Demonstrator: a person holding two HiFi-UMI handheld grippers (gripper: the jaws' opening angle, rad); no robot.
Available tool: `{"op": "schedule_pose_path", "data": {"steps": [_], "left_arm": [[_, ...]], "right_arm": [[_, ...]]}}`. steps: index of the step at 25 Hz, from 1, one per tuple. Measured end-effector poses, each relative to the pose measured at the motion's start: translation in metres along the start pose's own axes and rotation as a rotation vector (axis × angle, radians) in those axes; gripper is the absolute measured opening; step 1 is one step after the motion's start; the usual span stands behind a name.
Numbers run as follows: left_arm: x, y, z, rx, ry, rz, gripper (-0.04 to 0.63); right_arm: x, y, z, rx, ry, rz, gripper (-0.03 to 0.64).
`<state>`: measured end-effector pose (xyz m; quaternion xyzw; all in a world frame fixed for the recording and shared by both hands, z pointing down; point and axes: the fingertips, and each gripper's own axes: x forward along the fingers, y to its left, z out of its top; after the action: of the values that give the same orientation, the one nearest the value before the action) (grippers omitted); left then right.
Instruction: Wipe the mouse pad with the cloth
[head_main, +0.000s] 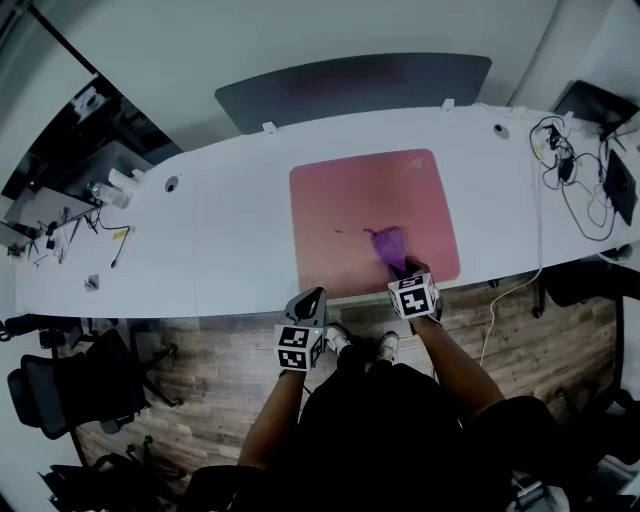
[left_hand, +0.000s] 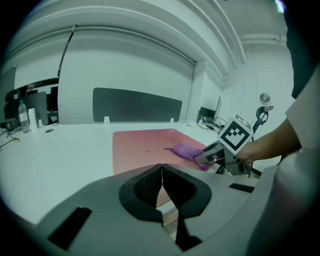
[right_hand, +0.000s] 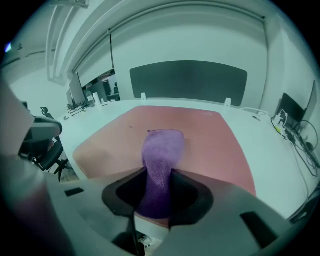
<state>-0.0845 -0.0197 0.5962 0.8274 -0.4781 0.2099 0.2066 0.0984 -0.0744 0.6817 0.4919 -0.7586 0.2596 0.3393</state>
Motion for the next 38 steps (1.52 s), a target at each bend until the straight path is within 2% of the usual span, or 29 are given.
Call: {"op": "schedule_pose_path", "data": {"steps": [8, 15, 19, 23, 26, 31, 35, 38], "left_arm": [[0.017, -0.015, 0.006, 0.028, 0.011, -0.015, 0.021], [0.033, -0.035, 0.005, 0.036, 0.022, -0.054, 0.021], [0.036, -0.038, 0.006, 0.053, 0.035, -0.056, 0.021], [0.041, -0.041, 0.008, 0.059, 0.037, -0.069, 0.021], [0.043, -0.042, 0.005, 0.052, 0.044, -0.077, 0.021], [0.047, -0.043, 0.011, 0.039, 0.031, -0.098, 0.021], [0.05, -0.041, 0.02, 0.047, 0.016, -0.108, 0.021], [0.05, -0.038, 0.032, 0.045, -0.002, -0.113, 0.021]], "right_arm": [[-0.02, -0.075, -0.019, -0.024, 0.007, -0.146, 0.14], [-0.038, -0.131, -0.034, 0.034, 0.013, -0.249, 0.138], [-0.043, -0.146, -0.038, 0.07, 0.007, -0.29, 0.138], [-0.048, -0.157, -0.039, 0.038, -0.006, -0.332, 0.137], [-0.049, -0.159, -0.04, 0.04, -0.013, -0.331, 0.137], [-0.053, -0.155, -0.032, 0.159, -0.056, -0.279, 0.135], [-0.071, -0.145, 0.009, 0.161, -0.201, -0.247, 0.132], [-0.089, -0.129, 0.051, 0.156, -0.317, -0.188, 0.132]]}}
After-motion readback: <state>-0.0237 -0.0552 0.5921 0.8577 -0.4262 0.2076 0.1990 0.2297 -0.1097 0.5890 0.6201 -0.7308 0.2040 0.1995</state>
